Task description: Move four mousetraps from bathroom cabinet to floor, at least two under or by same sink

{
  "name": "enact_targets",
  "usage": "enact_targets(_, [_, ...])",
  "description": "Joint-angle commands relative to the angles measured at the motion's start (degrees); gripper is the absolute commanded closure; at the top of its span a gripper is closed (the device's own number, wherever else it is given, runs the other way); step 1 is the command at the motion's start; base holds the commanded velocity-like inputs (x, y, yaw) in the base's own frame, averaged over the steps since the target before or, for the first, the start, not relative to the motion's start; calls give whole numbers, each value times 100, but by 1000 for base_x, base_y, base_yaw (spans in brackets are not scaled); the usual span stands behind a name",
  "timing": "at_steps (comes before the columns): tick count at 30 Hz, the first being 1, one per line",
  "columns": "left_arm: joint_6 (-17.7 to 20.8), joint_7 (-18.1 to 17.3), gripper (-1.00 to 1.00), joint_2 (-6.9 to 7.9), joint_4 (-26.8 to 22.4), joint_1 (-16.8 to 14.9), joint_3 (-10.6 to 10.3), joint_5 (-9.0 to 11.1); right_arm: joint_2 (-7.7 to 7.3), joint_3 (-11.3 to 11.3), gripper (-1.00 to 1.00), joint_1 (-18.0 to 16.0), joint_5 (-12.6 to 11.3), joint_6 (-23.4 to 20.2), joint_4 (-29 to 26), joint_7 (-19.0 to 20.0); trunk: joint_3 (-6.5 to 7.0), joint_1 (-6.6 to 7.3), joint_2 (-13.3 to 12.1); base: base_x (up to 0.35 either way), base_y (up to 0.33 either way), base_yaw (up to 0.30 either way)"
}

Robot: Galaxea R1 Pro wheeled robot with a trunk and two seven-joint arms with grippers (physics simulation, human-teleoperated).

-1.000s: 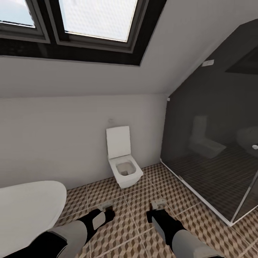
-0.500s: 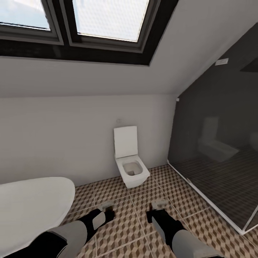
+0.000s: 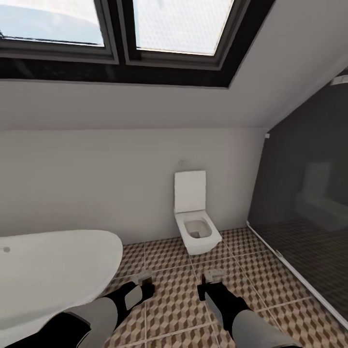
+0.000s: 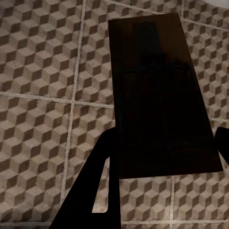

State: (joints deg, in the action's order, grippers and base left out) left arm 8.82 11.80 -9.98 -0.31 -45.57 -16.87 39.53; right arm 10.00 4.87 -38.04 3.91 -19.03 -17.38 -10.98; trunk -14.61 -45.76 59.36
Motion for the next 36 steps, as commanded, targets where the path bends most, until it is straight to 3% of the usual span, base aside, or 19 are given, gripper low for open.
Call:
enact_targets(1, [24, 24, 100, -2, -4, -5, -47, 39, 0, 23, 100, -2, 40, -50, -11, -18, -8, -1, 6, 0, 0, 300])
enact_targets(36, [24, 24, 100, -2, -4, -5, -50, 45, 0, 23, 100, -2, 49, -44, 24, -18, -8, -1, 6, 0, 0, 300])
